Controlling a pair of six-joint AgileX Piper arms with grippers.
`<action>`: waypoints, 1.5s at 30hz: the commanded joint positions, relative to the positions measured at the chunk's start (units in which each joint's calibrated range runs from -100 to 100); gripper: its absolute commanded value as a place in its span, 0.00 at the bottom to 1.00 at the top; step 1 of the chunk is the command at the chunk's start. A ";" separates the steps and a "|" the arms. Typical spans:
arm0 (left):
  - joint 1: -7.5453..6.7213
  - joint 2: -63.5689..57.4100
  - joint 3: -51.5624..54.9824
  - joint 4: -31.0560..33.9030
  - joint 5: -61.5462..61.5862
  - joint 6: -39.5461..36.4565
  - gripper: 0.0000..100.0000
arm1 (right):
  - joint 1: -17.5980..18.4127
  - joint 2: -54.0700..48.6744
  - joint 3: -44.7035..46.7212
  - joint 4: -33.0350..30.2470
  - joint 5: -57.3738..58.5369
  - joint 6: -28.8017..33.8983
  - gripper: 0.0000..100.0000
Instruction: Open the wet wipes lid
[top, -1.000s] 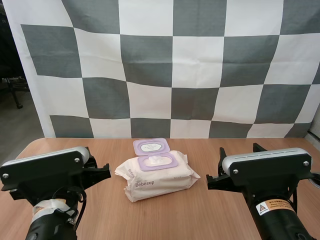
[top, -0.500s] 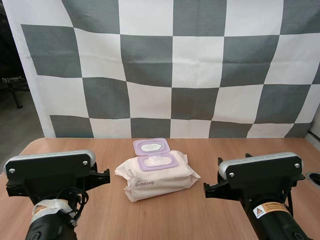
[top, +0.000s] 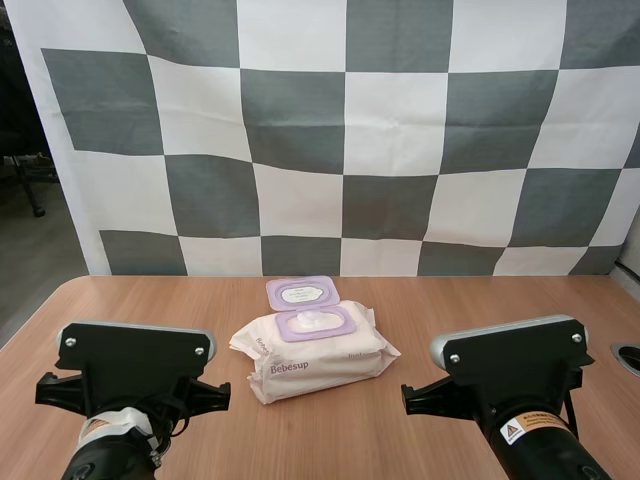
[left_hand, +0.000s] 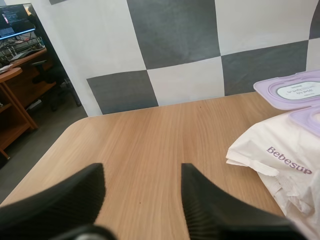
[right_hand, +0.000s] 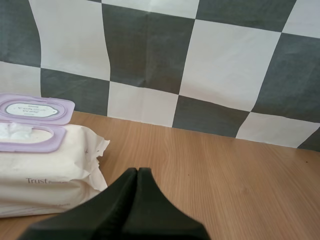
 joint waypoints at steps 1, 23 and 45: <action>0.02 -0.04 0.00 0.16 -0.11 -0.16 0.00 | 0.00 -0.01 0.00 -0.06 -0.05 -0.08 0.00; -0.38 -0.62 0.00 -2.14 -5.48 -0.30 0.00 | 0.00 -0.01 0.00 -0.06 -0.05 -0.08 0.00; -7.10 -2.24 0.00 11.75 -4.03 -23.50 0.00 | 0.00 -0.01 0.00 -0.06 -0.05 -0.08 0.00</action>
